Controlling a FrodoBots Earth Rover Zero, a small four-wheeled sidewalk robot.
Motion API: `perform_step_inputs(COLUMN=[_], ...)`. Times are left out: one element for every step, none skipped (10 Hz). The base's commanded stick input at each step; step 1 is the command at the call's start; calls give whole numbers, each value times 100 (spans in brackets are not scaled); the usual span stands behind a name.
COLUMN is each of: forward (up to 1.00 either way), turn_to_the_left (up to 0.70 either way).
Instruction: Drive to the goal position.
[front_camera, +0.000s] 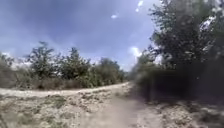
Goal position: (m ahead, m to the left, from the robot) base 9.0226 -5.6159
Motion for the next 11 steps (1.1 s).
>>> perform_step_inputs(forward=[70, 70, 70, 70, 70, 70, 70, 70, 70, 70, 70], turn_to_the_left=[0, 0, 0, 0, 0, 0, 0, 0, 0, 0, 0])
